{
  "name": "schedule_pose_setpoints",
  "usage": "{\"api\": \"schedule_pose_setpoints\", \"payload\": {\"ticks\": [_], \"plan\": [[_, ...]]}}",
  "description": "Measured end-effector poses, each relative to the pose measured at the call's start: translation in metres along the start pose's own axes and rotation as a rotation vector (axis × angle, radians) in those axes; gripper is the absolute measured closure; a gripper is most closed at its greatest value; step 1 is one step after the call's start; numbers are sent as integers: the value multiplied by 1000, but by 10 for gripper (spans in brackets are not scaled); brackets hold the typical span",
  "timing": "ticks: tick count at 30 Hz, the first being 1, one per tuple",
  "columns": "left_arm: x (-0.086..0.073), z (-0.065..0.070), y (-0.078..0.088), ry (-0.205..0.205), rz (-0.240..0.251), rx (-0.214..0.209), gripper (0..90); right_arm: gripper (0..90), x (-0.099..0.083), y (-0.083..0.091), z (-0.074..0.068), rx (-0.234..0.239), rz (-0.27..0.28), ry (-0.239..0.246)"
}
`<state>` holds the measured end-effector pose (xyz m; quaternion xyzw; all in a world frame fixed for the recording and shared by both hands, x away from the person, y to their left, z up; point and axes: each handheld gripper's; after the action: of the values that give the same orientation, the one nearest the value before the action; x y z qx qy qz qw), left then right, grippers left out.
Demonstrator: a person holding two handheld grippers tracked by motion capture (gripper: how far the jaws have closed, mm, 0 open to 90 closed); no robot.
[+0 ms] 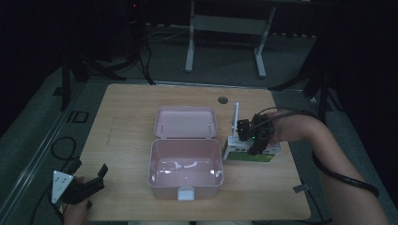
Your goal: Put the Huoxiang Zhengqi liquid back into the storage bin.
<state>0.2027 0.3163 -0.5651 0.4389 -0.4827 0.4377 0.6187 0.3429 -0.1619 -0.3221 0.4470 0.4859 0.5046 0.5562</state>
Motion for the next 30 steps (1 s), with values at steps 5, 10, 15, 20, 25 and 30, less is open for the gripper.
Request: {"api": "schedule_pose_setpoints", "payload": {"ticks": [5, 10, 15, 20, 25, 30], "plan": [[0, 0, 0, 0, 0, 0, 3, 623, 18, 11, -2, -29, -14, 10], [0, 0, 0, 3, 3, -3, 3, 624, 42, 18, -10, 2, -4, 53], [0, 0, 0, 3, 3, -3, 3, 624, 64, 22, -17, 3, -9, 98], [0, 0, 0, 6, 4, -6, 3, 624, 83, 26, -21, 8, -3, 121], [0, 0, 0, 7, 4, -6, 3, 624, 98, 27, -24, 12, -1, 126], [0, -1, 0, 3, 2, -6, 3, 624, 116, 26, -27, 12, 26, 144]]}}
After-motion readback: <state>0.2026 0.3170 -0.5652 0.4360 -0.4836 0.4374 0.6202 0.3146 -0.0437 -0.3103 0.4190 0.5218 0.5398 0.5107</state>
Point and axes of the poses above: each handheld gripper's, and its own axes: y roughly backward along the jaws, x roughly out of its top, z roughly to its right, and after that the axes turned 3 degrees about -x, right-handed
